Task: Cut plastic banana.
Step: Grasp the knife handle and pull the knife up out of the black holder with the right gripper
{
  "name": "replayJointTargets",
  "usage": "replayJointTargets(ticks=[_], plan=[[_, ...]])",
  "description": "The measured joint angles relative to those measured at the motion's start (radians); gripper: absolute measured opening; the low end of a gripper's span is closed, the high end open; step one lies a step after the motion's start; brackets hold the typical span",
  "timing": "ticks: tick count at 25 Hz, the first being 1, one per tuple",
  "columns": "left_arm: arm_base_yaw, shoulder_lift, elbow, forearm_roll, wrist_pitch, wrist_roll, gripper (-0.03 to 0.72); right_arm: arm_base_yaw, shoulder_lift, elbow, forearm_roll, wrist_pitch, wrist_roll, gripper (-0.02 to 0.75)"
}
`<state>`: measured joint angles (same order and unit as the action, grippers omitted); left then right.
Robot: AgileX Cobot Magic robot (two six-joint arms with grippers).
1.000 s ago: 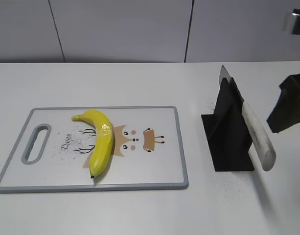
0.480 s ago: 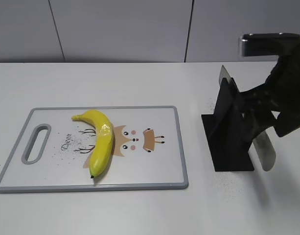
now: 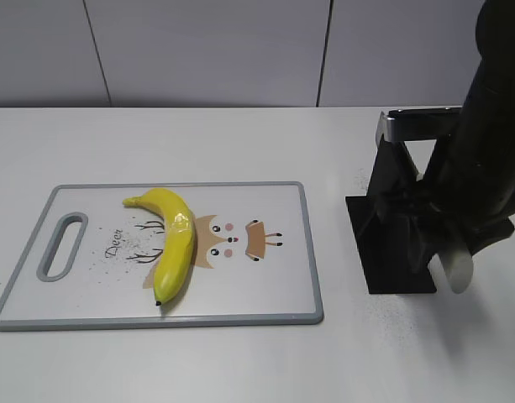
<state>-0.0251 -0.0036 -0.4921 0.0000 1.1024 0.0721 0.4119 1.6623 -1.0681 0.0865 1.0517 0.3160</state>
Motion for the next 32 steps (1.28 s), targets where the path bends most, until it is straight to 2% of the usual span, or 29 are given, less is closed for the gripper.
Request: replayJointTargets(ticks=[2,11,25,32], plan=[[0.0,0.0,0.0,0.0,0.0,0.0,0.507,0.0,0.0,0.0,-0.005,0.005,0.022,0.162],[0.0,0.0,0.0,0.0,0.0,0.0,0.501,-0.001,-0.042,0.0,0.001,0.008,0.04,0.163],[0.0,0.0,-0.004,0.0,0.007,0.0,0.489,0.0,-0.346,0.0,-0.043,0.022,0.061,0.163],[0.0,0.071,-0.091,-0.04,0.042,0.0,0.489,0.0,-0.435,-0.013,-0.087,-0.012,0.028,0.162]])
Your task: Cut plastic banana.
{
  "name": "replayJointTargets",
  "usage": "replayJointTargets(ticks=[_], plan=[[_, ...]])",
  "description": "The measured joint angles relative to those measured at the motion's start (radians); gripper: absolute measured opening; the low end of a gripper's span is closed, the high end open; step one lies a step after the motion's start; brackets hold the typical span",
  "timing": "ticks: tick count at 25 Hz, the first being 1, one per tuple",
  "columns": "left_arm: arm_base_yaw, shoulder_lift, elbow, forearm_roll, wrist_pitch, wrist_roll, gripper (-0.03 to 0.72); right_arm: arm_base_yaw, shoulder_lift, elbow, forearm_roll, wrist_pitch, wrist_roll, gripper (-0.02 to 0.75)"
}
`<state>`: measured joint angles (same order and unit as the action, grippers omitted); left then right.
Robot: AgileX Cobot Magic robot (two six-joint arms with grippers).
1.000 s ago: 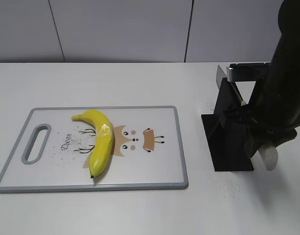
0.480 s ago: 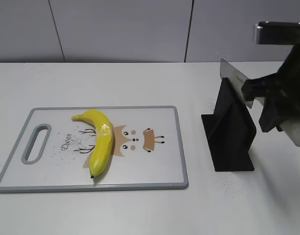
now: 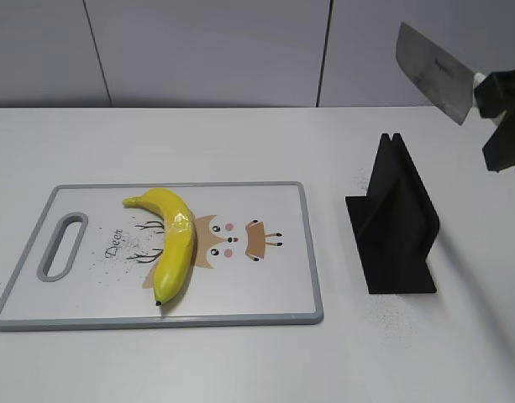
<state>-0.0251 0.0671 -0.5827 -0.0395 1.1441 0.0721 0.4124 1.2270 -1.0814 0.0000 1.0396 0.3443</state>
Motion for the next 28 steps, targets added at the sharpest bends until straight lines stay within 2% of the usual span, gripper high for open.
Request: replayJointTargets(ticks=[7,14,16,23,28], plan=[[0.0,0.323,-0.134,-0.013,-0.108,0.042,0.489,0.001,0.061,-0.098,-0.014,-0.039,-0.384,0.162],[-0.005,0.666,-0.337,-0.122,-0.147,0.275,0.527,0.001,0.207,-0.254,0.039,-0.042,-0.75,0.162],[-0.033,0.749,-0.399,-0.132,-0.146,0.329,0.54,0.001,0.254,-0.294,0.058,-0.035,-0.837,0.162],[-0.211,1.006,-0.587,-0.143,-0.116,0.568,0.547,0.001,0.398,-0.374,0.229,0.014,-1.222,0.162],[-0.281,1.187,-0.728,-0.262,-0.031,0.757,0.547,0.001,0.493,-0.404,0.359,0.074,-1.466,0.162]])
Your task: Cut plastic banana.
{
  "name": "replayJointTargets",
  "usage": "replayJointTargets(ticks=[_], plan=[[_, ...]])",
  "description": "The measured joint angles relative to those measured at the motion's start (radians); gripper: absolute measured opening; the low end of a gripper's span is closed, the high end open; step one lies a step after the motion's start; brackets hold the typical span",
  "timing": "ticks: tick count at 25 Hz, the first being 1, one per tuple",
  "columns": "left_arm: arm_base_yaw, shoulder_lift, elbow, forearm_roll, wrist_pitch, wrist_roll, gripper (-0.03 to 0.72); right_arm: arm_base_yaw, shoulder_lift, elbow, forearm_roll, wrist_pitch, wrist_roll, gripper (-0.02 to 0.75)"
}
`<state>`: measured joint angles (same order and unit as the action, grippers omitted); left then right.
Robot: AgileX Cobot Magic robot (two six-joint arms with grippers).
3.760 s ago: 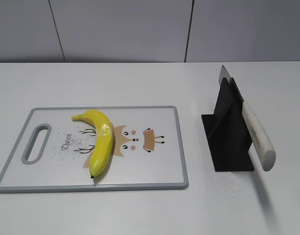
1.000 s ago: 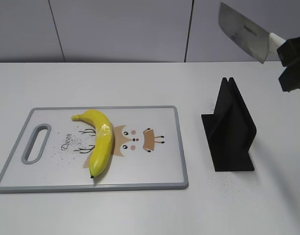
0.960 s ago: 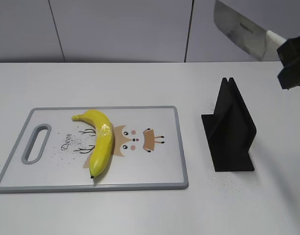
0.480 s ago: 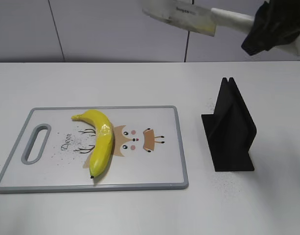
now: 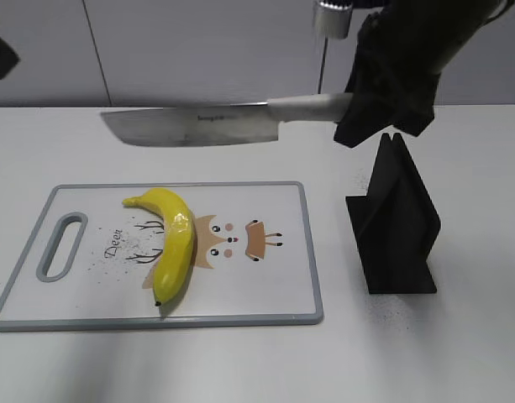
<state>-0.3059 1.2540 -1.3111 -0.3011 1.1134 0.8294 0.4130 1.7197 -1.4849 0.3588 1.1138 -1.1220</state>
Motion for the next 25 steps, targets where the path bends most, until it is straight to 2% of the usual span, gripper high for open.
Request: replayJointTargets(ticks=[3,7,22,24,25], plan=[[-0.028,0.087,-0.063,-0.069,0.081,0.131,0.547,0.002,0.048,-0.006,0.075,0.0,-0.092,0.162],[-0.049,0.175,-0.097,-0.103,0.101,0.198,0.547,0.015,0.09,-0.01,0.116,0.0,-0.176,0.162],[-0.05,0.366,-0.098,-0.03,0.097,0.219,0.542,0.018,0.161,-0.115,0.177,-0.001,-0.213,0.162],[-0.05,0.376,-0.099,-0.03,0.093,0.219,0.477,0.018,0.169,-0.115,0.177,-0.001,-0.213,0.162],[-0.05,0.383,-0.099,-0.03,0.092,0.219,0.391,0.018,0.171,-0.115,0.177,-0.005,-0.214,0.162]])
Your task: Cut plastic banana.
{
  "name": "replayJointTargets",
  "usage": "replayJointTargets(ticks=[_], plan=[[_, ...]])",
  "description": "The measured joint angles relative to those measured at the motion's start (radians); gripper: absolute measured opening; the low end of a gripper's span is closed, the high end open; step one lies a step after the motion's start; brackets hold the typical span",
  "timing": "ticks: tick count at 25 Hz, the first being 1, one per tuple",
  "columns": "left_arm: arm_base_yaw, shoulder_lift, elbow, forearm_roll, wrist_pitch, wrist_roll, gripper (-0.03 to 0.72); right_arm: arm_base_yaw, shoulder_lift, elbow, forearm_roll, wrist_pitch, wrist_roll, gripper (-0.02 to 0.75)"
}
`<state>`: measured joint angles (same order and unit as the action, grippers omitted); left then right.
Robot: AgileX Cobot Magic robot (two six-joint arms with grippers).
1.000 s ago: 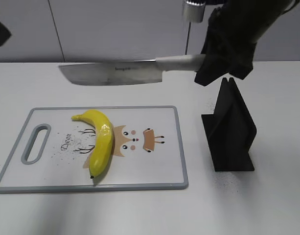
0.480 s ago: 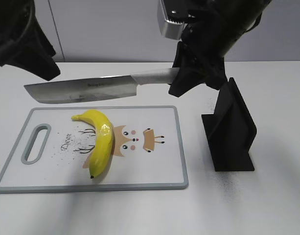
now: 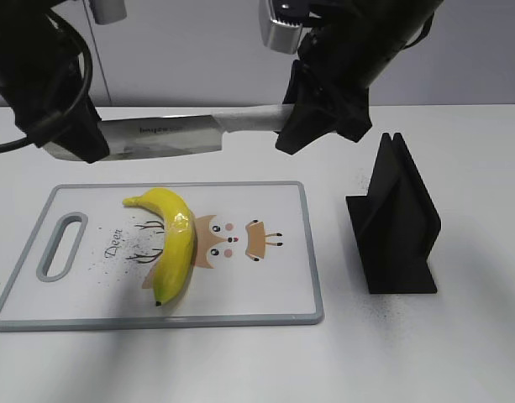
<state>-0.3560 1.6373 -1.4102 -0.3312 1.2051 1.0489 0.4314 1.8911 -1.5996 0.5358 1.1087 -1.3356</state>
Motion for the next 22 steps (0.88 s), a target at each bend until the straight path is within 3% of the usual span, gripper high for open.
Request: replayJointTargets(ticks=[2,4,13,22], plan=[[0.0,0.014,0.0,0.004,-0.012,0.0,0.174,0.0,0.003,0.0,0.0,-0.011,-0.005,0.162],[0.0,0.028,0.0,0.017,-0.039,0.004,0.066,0.0,0.005,0.0,0.0,-0.024,-0.008,0.162],[0.0,0.105,0.0,0.057,-0.14,0.03,0.043,0.0,0.072,-0.001,-0.022,-0.116,-0.019,0.162],[0.0,0.354,0.059,0.037,-0.283,-0.023,0.044,-0.005,0.304,-0.001,-0.044,-0.158,-0.011,0.163]])
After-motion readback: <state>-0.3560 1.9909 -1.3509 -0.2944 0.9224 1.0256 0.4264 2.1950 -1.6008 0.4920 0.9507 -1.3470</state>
